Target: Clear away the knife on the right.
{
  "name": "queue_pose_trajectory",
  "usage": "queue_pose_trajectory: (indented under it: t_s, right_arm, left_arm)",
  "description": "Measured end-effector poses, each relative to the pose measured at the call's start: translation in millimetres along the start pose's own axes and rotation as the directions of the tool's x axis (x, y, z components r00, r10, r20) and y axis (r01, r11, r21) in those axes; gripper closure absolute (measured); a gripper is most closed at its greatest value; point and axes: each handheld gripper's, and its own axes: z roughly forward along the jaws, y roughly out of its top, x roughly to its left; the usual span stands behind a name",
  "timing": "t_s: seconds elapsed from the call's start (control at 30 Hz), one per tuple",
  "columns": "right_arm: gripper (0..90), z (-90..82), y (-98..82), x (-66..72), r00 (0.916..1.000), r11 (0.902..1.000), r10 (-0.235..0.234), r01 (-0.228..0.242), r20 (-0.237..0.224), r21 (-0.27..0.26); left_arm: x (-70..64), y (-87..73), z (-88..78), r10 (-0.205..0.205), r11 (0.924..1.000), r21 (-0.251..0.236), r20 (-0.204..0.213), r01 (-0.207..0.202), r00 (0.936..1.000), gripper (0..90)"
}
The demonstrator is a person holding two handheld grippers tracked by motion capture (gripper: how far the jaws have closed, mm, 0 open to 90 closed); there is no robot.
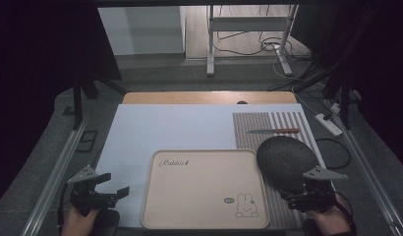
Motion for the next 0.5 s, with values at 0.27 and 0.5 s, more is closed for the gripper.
queue_pose_trajectory:
  t_s: [0.27,0.5]
  right_arm:
    - [0.0,2.8,8.1,-1.9,0.9999,0.9999,-0.009,0.009,-0.012,-0.01]
    - [0.0,6.6,11.4,-4.4,0.9994,0.9998,-0.016,0.016,-0.03,-0.013]
  left_arm:
    - [-1.2,0.6,1.2,0.004,0.9999,0.01,-0.006,-0.004,1.0,3.1]
    - [-1.6,0.8,1.8,0.009,0.9998,0.018,-0.009,-0.009,0.9999,3.3]
